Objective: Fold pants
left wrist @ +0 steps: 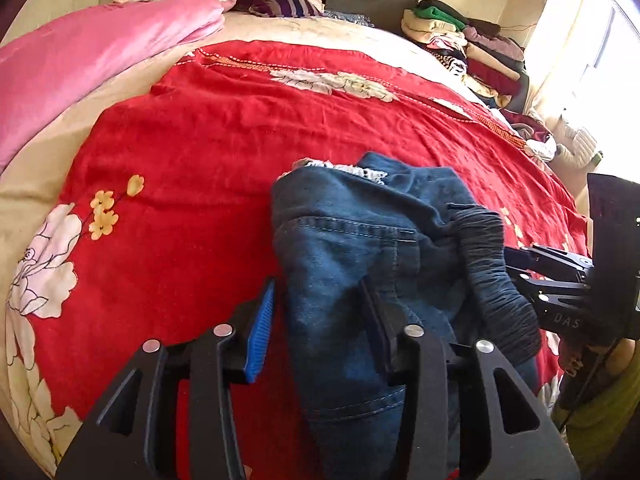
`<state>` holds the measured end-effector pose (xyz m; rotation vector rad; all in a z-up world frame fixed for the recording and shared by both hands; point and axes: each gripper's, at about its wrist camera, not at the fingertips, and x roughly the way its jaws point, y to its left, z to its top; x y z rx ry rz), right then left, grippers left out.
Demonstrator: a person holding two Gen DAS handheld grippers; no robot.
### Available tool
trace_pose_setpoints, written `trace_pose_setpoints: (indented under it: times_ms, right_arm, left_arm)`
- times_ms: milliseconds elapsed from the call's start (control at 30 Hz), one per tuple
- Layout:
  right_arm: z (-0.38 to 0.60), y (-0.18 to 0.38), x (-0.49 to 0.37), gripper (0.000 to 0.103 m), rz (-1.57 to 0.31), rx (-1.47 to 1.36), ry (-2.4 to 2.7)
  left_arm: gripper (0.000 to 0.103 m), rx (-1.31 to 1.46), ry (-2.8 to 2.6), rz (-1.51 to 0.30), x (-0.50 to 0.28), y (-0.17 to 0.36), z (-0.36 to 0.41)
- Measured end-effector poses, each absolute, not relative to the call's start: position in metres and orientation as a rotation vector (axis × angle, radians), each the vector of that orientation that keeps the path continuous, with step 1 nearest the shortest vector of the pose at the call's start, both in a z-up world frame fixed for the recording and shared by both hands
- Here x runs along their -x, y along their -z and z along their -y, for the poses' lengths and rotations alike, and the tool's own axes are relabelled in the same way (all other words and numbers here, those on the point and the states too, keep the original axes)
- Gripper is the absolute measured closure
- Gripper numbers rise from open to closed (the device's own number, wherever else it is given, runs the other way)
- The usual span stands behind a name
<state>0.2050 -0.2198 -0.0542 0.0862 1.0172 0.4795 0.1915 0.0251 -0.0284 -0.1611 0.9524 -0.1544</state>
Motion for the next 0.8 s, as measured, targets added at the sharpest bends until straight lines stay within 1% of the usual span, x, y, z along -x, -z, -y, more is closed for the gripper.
trace_pose_setpoints:
  times_ms: [100,133,167,200,233,267,300,333,400,467,567,800]
  right_arm:
    - [0.220,0.050,-0.203,0.060,-1.014,-0.073,-0.464]
    - [0.220,0.046,-0.201,0.057,-1.004,-0.058,-0.457]
    - [0.220,0.042,-0.198,0.054,-0.995,-0.049,-0.451]
    - [0.221,0.034,-0.192,0.045,-0.975,-0.044,-0.443]
    - [0.222,0.029,-0.188,0.038,-0.960,-0.043,-0.437]
    - [0.224,0.020,-0.180,0.034,-0.934,-0.039,-0.428]
    - [0.226,0.013,-0.175,0.027,-0.918,-0.039,-0.426]
    - [0.228,0.006,-0.169,0.022,-0.898,-0.041,-0.425]
    - [0.232,-0.009,-0.155,0.018,-0.854,-0.044,-0.422]
    - [0.233,-0.023,-0.139,0.014,-0.813,-0.034,-0.419]
    - [0.234,-0.041,-0.115,0.009,-0.754,-0.016,-0.405]
    - [0.228,-0.054,-0.068,0.009,-0.710,0.001,-0.392]
  left_arm:
    - [0.061,0.169,0.156,-0.937,-0.188,0.024,-0.027]
    - [0.058,0.168,0.156,-0.928,-0.186,0.021,-0.026]
    - [0.050,0.168,0.156,-0.917,-0.183,0.017,-0.026]
    - [0.046,0.172,0.158,-0.900,-0.178,0.011,-0.026]
    - [0.041,0.175,0.161,-0.882,-0.172,0.005,-0.027]
    - [0.037,0.174,0.160,-0.872,-0.167,0.001,-0.026]
    - [0.035,0.168,0.159,-0.852,-0.158,-0.007,-0.026]
    - [0.031,0.165,0.156,-0.840,-0.153,-0.011,-0.025]
    - [0.023,0.160,0.148,-0.817,-0.138,-0.021,-0.024]
    - [0.009,0.157,0.140,-0.791,-0.124,-0.030,-0.022]
    - [0.004,0.137,0.125,-0.768,-0.100,-0.040,-0.019]
    - [0.005,0.118,0.085,-0.769,-0.056,-0.046,-0.018]
